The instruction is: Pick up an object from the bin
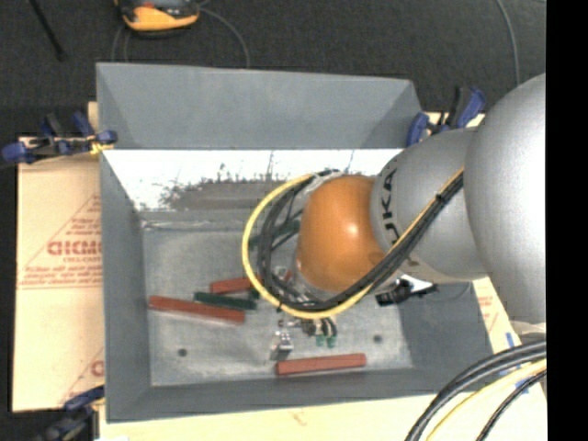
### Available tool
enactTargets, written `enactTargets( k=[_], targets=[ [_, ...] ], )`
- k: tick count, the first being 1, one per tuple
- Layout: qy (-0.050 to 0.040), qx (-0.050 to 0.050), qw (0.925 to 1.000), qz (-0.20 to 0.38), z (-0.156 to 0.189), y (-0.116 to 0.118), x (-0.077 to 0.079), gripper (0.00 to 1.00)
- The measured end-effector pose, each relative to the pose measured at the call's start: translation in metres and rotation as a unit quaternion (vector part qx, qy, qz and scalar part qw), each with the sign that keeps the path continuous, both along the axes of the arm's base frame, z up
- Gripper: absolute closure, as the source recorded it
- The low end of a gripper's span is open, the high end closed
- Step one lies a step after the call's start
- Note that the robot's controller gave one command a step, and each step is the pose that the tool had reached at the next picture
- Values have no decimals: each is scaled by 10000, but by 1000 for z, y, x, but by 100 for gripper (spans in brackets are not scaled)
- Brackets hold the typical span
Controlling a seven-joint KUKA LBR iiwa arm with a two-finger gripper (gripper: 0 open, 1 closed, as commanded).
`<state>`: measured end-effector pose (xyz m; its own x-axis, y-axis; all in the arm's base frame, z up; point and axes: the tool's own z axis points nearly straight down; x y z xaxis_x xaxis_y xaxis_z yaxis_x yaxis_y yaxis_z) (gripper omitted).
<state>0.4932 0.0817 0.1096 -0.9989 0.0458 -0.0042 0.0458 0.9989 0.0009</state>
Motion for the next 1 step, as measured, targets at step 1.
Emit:
enactTargets(
  k=[1],
  targets=[
    [18, 6, 9970, -777, -7, 36, 11, 0]
  ],
)
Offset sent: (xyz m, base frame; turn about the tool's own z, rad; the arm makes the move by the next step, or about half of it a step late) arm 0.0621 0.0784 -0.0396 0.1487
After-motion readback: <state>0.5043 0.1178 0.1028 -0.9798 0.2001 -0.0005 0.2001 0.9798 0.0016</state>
